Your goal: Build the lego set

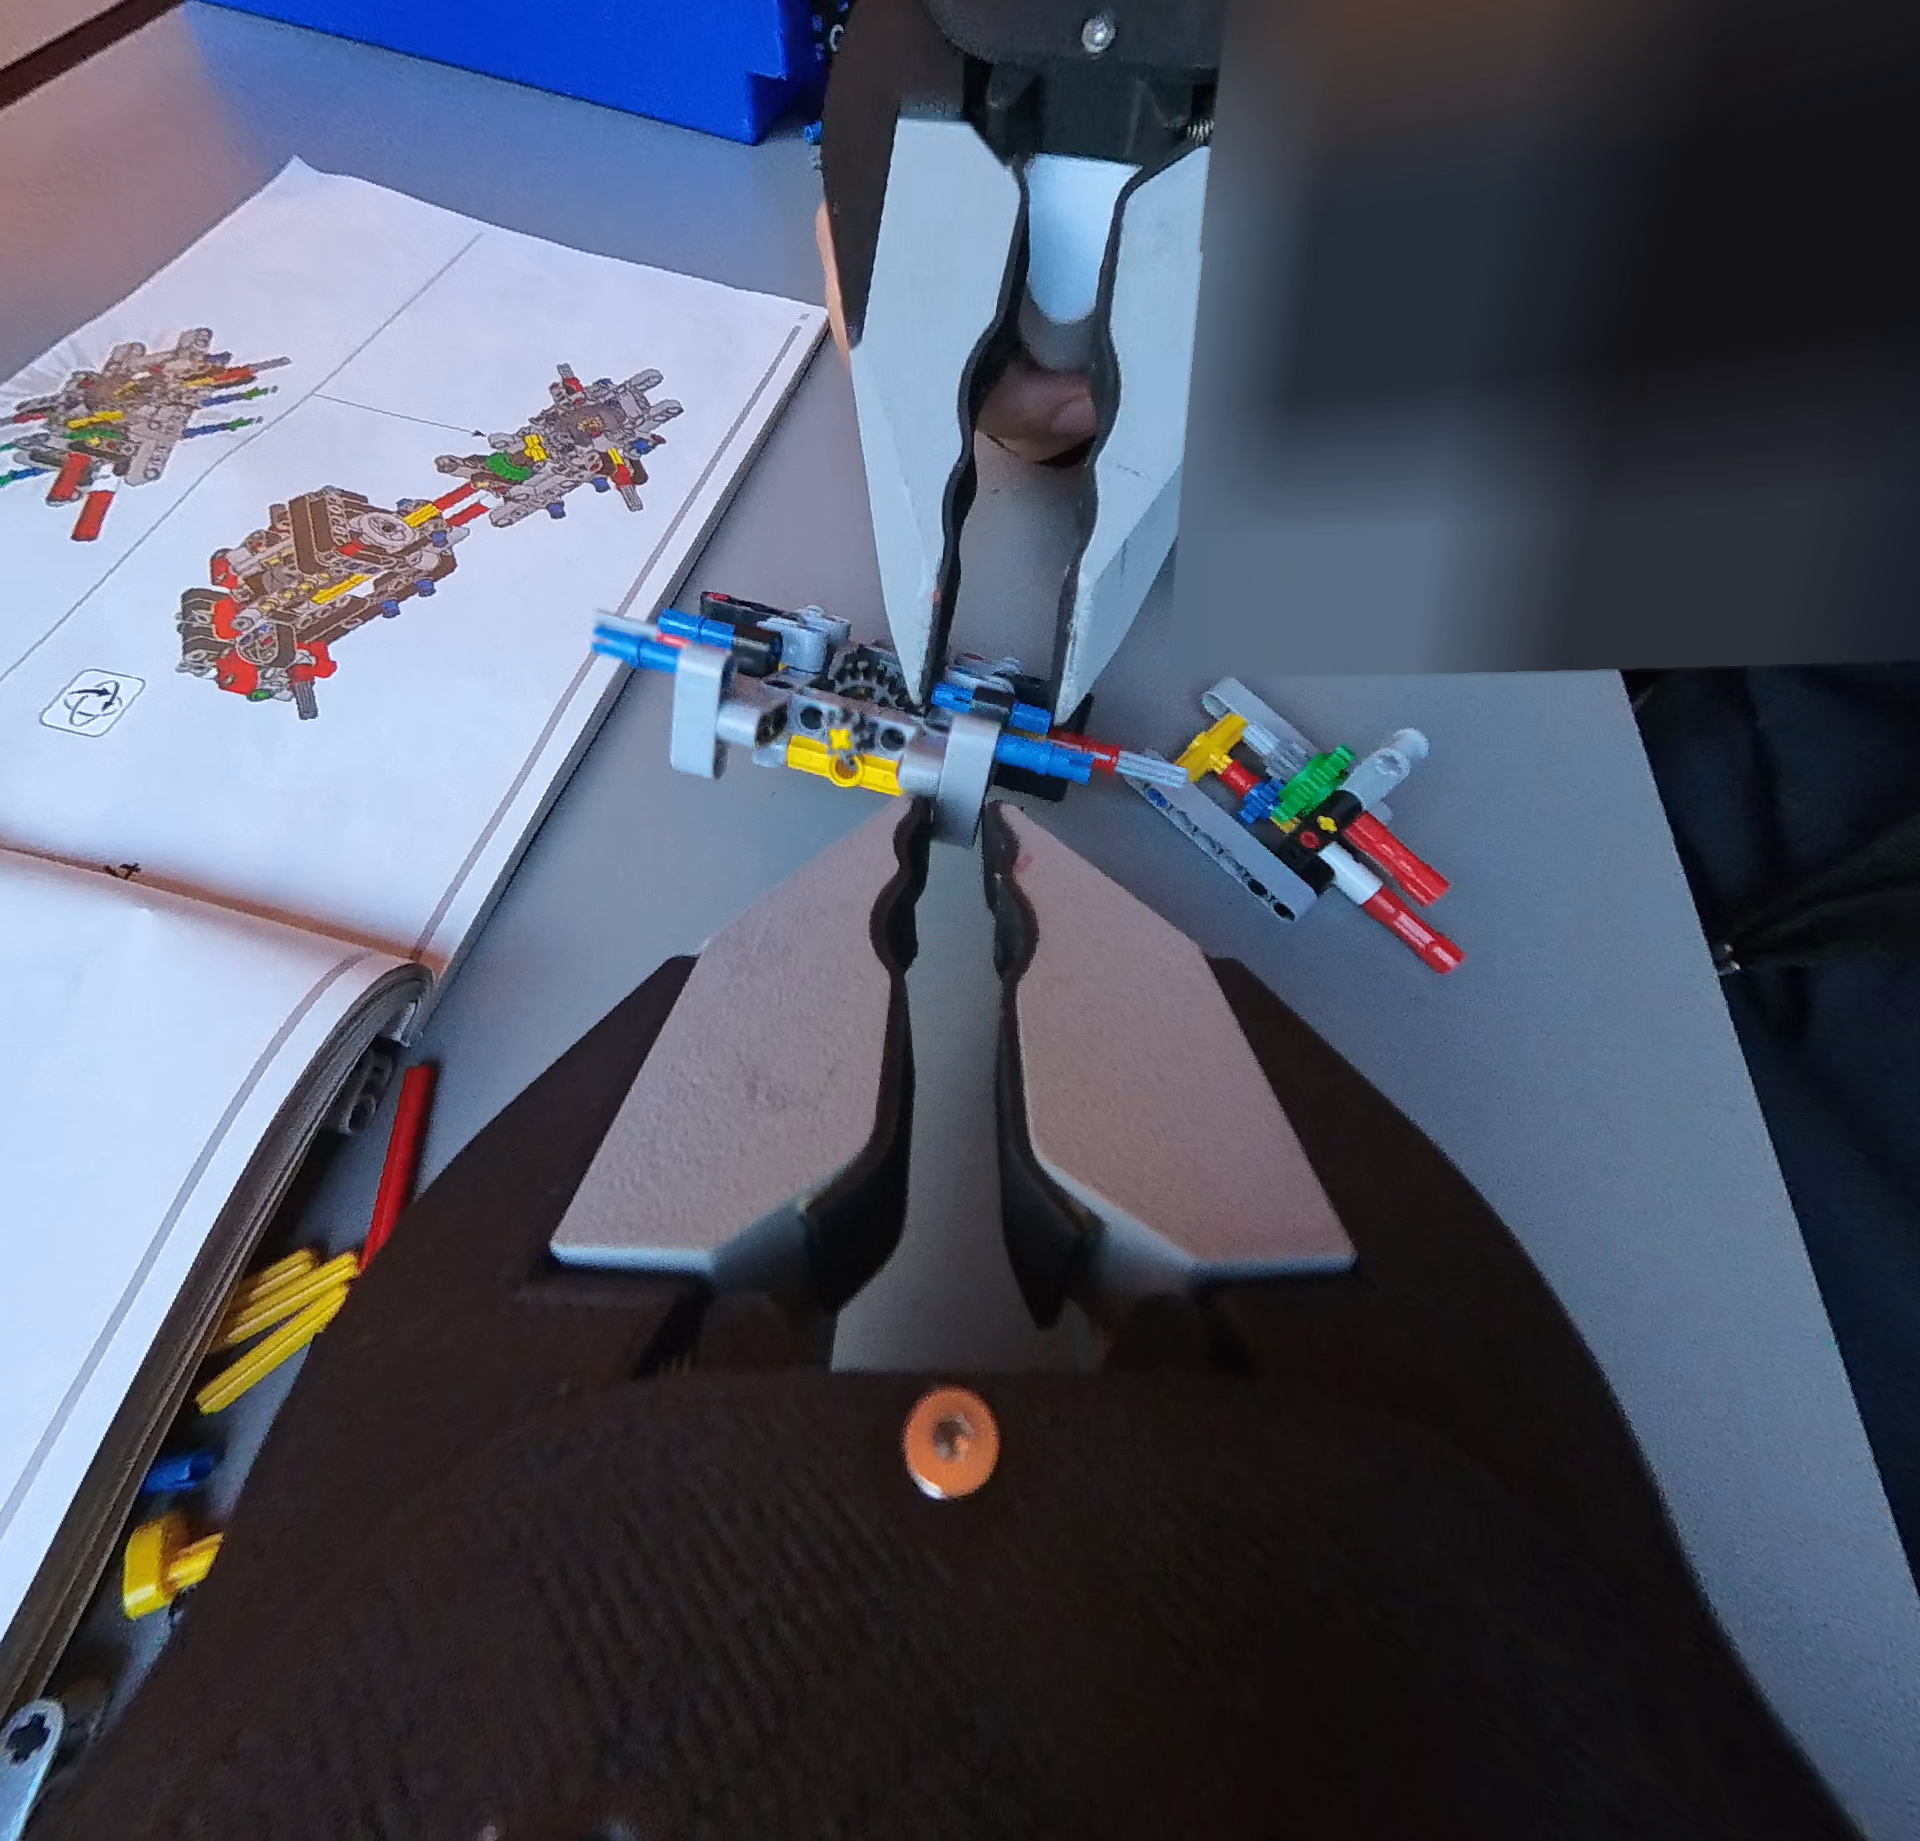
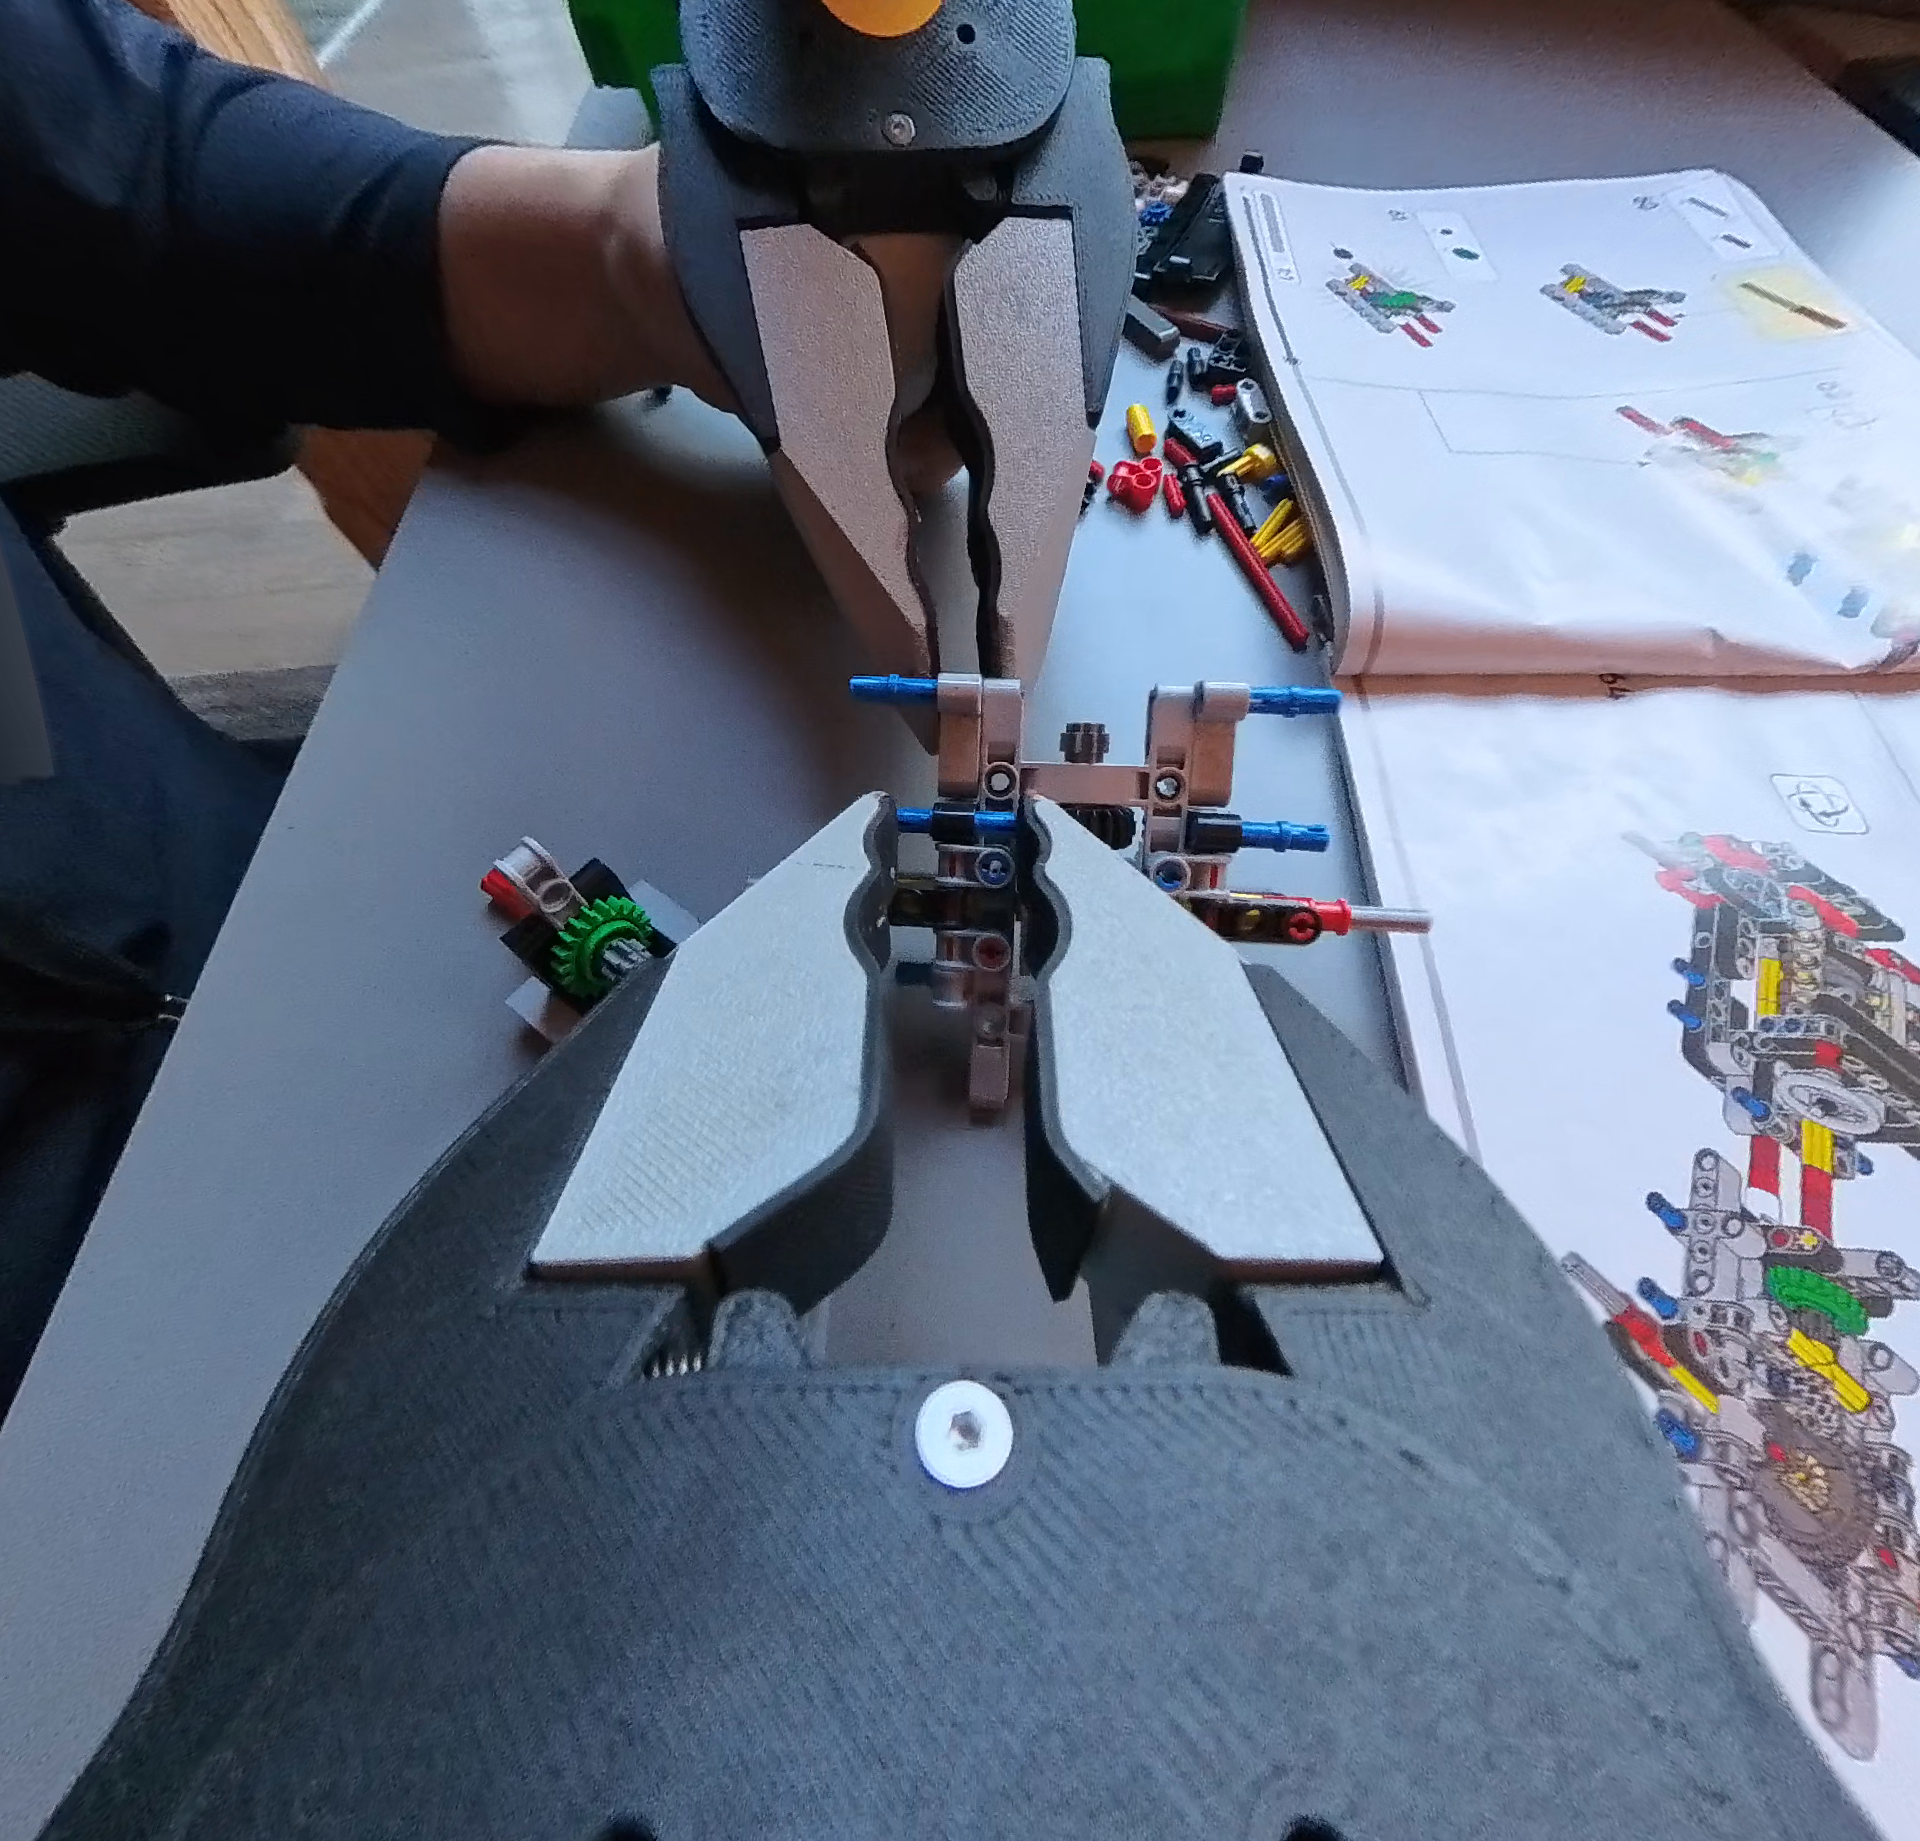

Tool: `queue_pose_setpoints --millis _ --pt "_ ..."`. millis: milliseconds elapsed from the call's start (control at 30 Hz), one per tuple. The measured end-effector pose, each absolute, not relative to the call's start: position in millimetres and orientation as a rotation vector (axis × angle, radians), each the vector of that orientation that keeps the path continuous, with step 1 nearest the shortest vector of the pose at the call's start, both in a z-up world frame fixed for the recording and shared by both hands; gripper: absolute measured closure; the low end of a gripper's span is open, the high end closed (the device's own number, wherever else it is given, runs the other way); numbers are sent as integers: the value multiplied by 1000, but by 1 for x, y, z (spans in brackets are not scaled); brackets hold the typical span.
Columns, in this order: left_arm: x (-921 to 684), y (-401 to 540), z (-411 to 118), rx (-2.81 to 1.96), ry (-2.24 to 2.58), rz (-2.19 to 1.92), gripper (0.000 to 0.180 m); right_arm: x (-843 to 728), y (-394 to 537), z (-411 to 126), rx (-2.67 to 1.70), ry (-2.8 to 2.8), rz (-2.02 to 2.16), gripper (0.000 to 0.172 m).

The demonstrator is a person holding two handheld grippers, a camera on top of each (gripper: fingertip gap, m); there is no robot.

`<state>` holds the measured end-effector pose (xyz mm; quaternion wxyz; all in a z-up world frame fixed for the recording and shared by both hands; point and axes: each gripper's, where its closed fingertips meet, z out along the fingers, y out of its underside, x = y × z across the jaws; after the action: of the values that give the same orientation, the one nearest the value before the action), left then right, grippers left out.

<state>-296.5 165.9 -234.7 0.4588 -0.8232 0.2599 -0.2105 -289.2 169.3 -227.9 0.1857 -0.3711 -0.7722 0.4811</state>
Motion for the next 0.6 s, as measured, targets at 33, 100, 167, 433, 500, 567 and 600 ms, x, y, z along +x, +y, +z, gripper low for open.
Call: queue_pose_setpoints --millis 33,100,167,433,500,567,600 --pt "-296 166 -236 -2036 637 -520 175 -289 169 -229 -1056 -2180 1361 153" --pt "-296 167 -238 -2052 632 -528 171 -290 171 -231 -1057 -2175 1357 153" --pt "-295 168 -238 -2059 618 -551 166 -291 173 -231 -1050 -2169 1346 153" --pt "-298 174 -231 -2017 596 -544 170 -290 174 -226 -1049 -2147 1448 161" --pt "-298 175 -232 -2020 608 -529 170 -290 175 -226 -1054 -2151 1452 160" --pt "-296 174 -236 -2042 627 -522 169 -289 175 -229 -1044 -2171 1427 160" --pt "-295 173 -237 -2041 655 -505 171 -288 174 -230 -1032 -2183 1418 161"
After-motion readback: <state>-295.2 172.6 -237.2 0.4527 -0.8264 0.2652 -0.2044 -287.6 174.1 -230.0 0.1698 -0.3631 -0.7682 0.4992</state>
